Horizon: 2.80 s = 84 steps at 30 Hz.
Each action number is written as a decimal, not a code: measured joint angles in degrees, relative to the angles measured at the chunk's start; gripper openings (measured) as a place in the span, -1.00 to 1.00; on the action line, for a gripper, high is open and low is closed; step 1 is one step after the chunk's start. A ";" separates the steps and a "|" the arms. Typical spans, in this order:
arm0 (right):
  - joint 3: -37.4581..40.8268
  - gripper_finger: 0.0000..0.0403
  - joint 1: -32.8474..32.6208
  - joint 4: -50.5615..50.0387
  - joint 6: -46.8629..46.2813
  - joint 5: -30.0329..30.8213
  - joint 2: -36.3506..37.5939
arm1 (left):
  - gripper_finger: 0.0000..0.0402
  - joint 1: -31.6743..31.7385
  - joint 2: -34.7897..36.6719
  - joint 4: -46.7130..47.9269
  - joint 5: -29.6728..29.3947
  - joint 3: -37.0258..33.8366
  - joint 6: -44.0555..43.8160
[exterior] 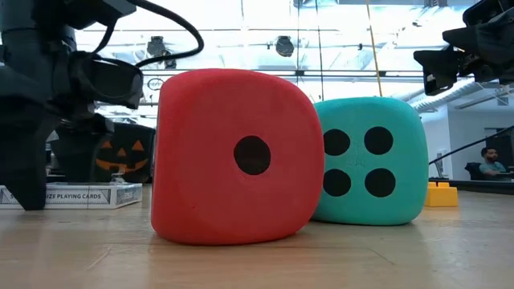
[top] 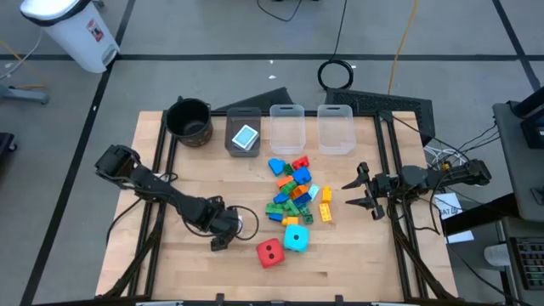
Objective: Pick & Place Toys
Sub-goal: Put the playing card box into the black bin
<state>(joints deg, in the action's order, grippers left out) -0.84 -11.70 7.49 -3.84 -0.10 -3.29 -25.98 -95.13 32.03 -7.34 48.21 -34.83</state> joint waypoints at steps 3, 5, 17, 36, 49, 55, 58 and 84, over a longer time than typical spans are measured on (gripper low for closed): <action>0.01 -0.07 -0.02 0.00 0.00 0.00 0.00 | 0.96 0.02 -0.04 0.83 -0.93 0.00 0.25; 0.01 -0.07 -0.01 0.02 0.00 0.00 0.00 | 0.93 0.02 -0.07 0.67 -1.26 0.00 1.38; 0.02 -0.07 -0.02 0.00 0.00 0.00 0.00 | 0.51 0.01 -0.15 0.65 -5.26 -0.06 3.20; 0.01 -0.07 -0.01 0.01 0.00 0.00 0.00 | 0.51 7.33 12.18 2.22 -15.45 3.86 -10.33; 0.00 -0.07 0.00 0.00 0.02 0.00 0.00 | 0.51 31.58 17.43 0.48 -19.05 12.15 2.61; 0.00 -0.07 -0.01 0.00 0.01 -0.02 0.00 | 0.51 42.15 16.67 0.40 -15.37 12.20 5.83; 0.00 -0.07 0.00 0.01 0.00 0.00 0.00 | 0.51 45.47 16.66 -0.17 -14.22 12.20 7.59; 0.02 -0.07 0.00 0.03 0.00 0.00 0.02 | 0.78 51.19 -0.28 -8.50 -15.00 10.88 4.88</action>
<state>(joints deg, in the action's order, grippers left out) -0.82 -11.71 7.53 -3.84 -0.10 -3.27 25.21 -95.42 23.53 -22.33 59.09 -29.95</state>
